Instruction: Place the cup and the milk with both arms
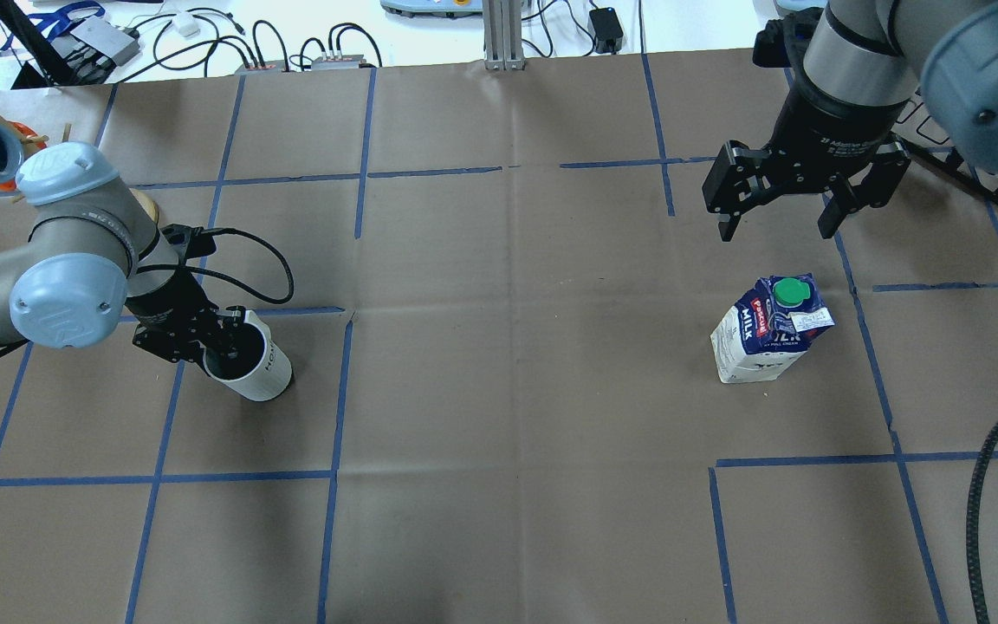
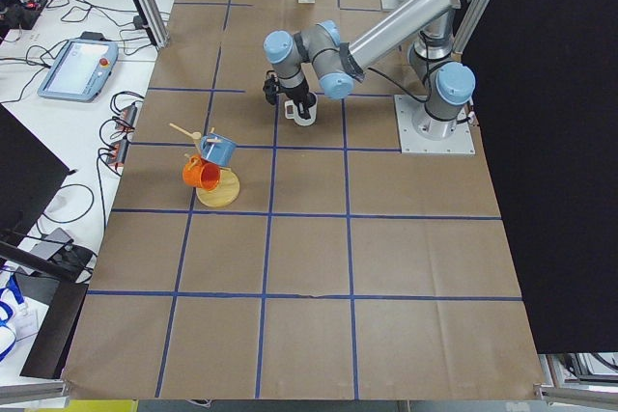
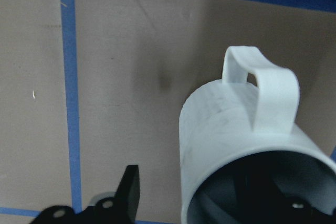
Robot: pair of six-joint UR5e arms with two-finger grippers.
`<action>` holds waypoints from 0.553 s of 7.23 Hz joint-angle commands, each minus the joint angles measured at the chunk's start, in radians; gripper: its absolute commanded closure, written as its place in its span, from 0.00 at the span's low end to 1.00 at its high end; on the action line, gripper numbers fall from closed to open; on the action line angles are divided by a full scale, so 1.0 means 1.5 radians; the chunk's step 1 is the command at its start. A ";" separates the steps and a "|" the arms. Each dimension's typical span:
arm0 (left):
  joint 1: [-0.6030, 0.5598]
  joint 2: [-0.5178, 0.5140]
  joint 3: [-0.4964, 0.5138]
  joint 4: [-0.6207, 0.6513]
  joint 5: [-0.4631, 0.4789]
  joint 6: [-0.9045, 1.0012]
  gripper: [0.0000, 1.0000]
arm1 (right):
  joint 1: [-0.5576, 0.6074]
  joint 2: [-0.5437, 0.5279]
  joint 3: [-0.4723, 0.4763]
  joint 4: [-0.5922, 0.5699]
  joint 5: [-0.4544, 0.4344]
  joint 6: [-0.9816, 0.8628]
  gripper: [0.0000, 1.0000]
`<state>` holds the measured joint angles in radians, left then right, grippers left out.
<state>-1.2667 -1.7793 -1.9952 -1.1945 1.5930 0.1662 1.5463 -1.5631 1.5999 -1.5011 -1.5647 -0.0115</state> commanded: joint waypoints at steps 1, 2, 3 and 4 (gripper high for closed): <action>-0.011 0.005 0.044 0.002 -0.015 -0.009 1.00 | 0.000 0.000 0.000 0.000 0.000 -0.001 0.00; -0.031 -0.006 0.111 -0.009 -0.055 -0.037 1.00 | 0.000 0.000 0.000 0.000 0.000 0.000 0.00; -0.075 -0.029 0.170 -0.017 -0.053 -0.056 1.00 | 0.000 0.000 -0.001 0.000 0.001 0.000 0.00; -0.130 -0.074 0.229 -0.016 -0.053 -0.085 1.00 | 0.001 0.000 -0.001 0.000 0.001 0.000 0.00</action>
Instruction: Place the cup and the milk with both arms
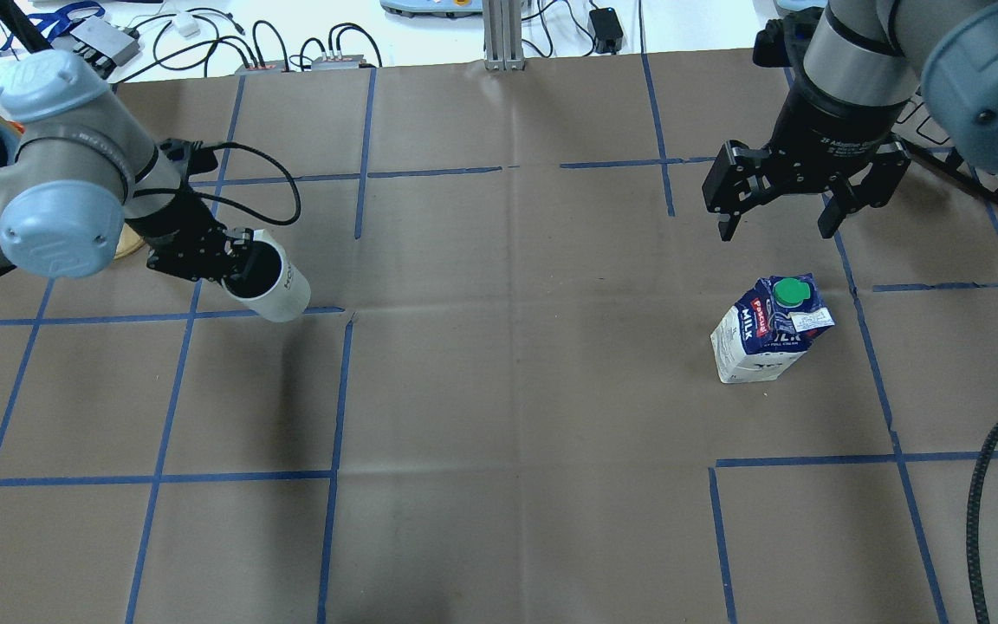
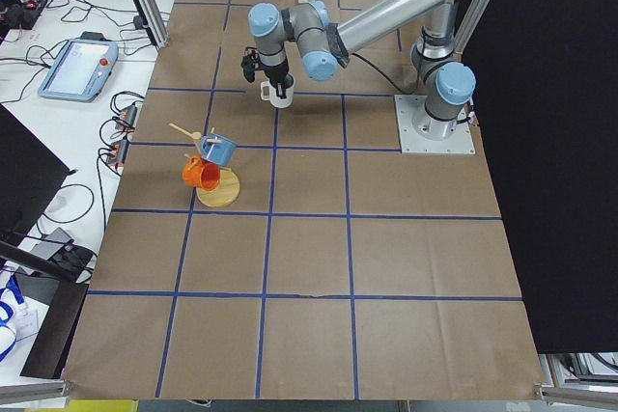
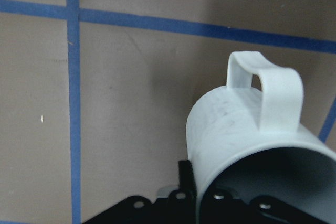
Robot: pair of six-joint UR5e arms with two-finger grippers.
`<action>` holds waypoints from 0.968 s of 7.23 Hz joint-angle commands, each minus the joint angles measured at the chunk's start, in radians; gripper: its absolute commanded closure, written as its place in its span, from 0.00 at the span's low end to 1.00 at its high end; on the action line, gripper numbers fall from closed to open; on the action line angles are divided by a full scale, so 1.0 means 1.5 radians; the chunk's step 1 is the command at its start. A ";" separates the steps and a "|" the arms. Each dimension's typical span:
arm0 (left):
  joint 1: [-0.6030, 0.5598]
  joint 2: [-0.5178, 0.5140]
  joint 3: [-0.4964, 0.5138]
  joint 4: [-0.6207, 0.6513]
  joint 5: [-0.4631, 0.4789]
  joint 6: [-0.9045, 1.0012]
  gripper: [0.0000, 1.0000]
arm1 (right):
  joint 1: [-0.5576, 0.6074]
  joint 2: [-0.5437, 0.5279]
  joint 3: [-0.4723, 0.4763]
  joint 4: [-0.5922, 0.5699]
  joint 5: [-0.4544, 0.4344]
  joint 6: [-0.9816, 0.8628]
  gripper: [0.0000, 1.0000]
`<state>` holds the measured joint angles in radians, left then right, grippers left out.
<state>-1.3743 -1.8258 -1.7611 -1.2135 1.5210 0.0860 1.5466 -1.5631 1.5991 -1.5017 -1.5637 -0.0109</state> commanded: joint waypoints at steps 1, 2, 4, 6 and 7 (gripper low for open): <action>-0.108 -0.094 0.131 -0.003 -0.005 -0.070 1.00 | 0.001 0.000 0.000 0.000 0.000 0.000 0.00; -0.160 -0.153 0.198 -0.003 -0.002 -0.097 0.99 | 0.000 0.000 -0.001 0.000 0.000 0.000 0.00; -0.233 -0.241 0.305 -0.004 0.015 -0.126 0.99 | -0.001 0.000 -0.002 0.000 0.000 -0.001 0.00; -0.261 -0.285 0.349 -0.004 0.014 -0.167 0.99 | -0.001 0.000 -0.002 0.000 0.000 -0.001 0.00; -0.262 -0.290 0.353 -0.003 0.014 -0.168 0.98 | -0.001 0.000 -0.001 0.000 -0.001 -0.002 0.00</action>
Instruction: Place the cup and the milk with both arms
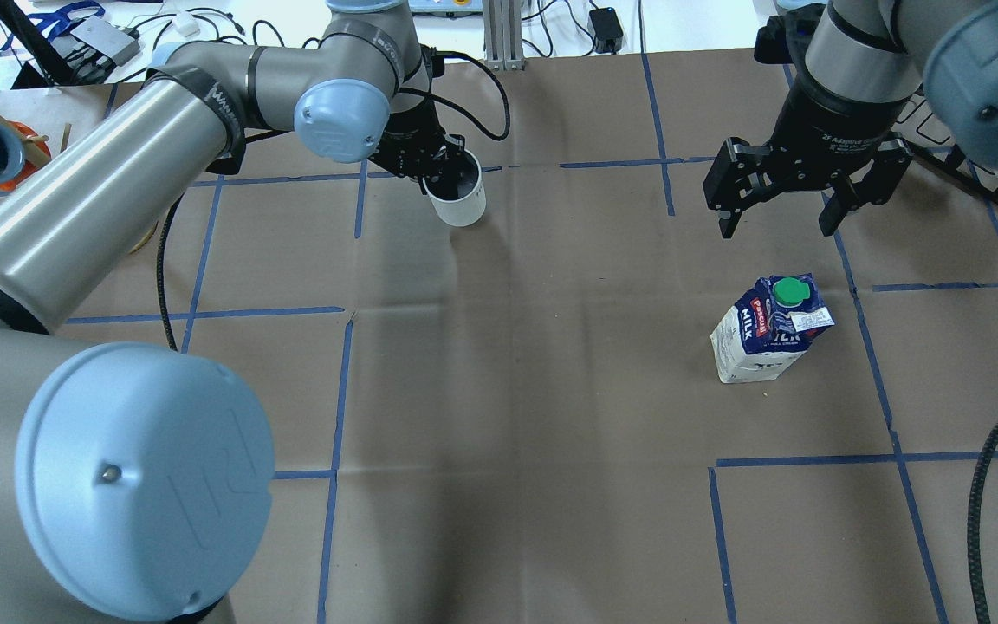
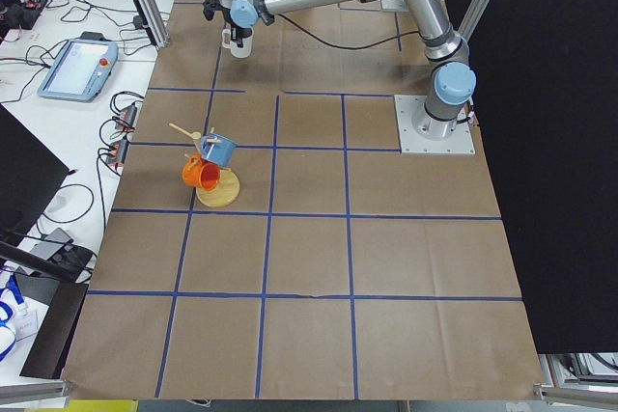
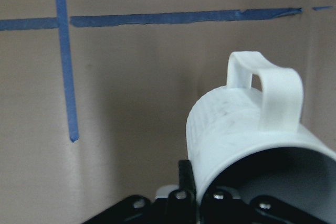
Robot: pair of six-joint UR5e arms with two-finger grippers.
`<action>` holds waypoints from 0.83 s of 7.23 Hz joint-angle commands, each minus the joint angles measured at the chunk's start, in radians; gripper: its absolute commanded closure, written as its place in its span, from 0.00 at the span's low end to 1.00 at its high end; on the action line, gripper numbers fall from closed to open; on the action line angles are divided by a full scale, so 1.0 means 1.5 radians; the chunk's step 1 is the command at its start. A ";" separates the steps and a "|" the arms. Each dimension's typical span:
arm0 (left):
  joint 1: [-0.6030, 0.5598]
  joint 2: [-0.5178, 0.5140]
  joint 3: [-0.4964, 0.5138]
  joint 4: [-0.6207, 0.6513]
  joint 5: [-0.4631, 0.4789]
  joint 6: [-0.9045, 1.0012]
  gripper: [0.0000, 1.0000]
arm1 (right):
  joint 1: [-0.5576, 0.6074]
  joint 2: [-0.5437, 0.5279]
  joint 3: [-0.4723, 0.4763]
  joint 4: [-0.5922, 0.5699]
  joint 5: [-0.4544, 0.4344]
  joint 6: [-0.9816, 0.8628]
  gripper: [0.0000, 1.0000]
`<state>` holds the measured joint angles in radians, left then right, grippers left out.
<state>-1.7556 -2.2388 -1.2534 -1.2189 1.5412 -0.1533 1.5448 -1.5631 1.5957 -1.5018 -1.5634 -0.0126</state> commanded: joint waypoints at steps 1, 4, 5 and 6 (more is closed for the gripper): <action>-0.009 -0.016 0.014 0.000 -0.002 -0.009 0.92 | 0.000 0.000 0.001 0.000 0.000 -0.001 0.00; -0.010 -0.027 0.015 0.000 -0.004 -0.008 0.58 | 0.000 0.000 0.002 0.000 -0.001 -0.002 0.00; -0.010 -0.024 0.015 0.000 -0.001 -0.002 0.30 | 0.000 0.000 0.001 -0.001 -0.002 -0.002 0.00; -0.011 -0.007 0.010 -0.003 -0.002 0.002 0.01 | -0.009 0.001 0.005 -0.016 -0.009 -0.019 0.00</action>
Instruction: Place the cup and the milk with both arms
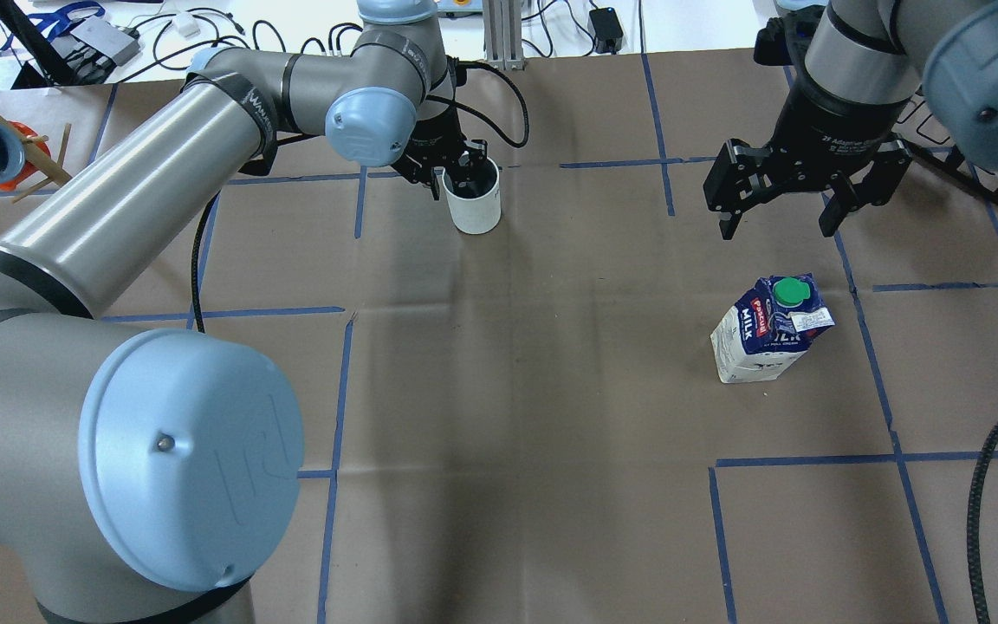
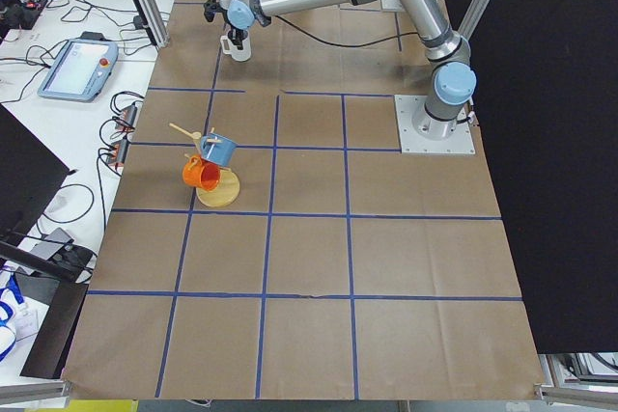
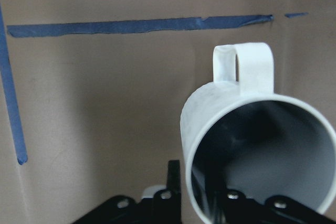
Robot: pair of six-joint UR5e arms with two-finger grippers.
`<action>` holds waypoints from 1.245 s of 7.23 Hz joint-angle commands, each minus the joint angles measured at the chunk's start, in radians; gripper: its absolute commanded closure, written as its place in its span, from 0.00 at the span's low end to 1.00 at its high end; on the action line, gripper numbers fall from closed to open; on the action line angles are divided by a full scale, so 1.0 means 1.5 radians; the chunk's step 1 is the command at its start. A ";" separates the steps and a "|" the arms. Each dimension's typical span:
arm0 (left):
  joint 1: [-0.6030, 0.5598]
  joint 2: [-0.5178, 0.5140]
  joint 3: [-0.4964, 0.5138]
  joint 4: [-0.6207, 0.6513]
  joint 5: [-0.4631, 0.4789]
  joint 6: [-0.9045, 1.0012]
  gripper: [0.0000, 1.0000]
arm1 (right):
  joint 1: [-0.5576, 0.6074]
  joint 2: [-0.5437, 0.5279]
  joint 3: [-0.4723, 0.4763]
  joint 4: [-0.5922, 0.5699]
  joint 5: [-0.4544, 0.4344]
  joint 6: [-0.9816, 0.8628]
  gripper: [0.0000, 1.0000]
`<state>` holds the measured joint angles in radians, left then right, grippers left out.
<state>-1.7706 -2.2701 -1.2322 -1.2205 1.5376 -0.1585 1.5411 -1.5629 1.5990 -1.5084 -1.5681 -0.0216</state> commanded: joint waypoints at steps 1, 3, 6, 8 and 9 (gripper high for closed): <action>-0.001 0.031 -0.006 -0.013 0.001 0.006 0.01 | -0.015 -0.007 0.004 -0.026 -0.012 -0.080 0.00; 0.005 0.108 -0.005 -0.100 0.003 0.008 0.01 | -0.088 -0.019 0.037 -0.032 -0.001 -0.117 0.00; 0.054 0.275 -0.010 -0.285 0.062 0.104 0.00 | -0.090 -0.058 0.173 -0.185 0.002 -0.128 0.00; 0.061 0.378 -0.013 -0.389 0.062 0.113 0.01 | -0.077 -0.057 0.221 -0.231 0.002 -0.124 0.00; 0.064 0.423 -0.013 -0.420 0.061 0.120 0.00 | -0.076 -0.052 0.246 -0.265 0.002 -0.126 0.00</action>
<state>-1.6811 -1.7248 -1.2511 -1.7782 1.6282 0.0073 1.4207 -1.6466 1.9216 -1.8528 -1.5644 -0.2083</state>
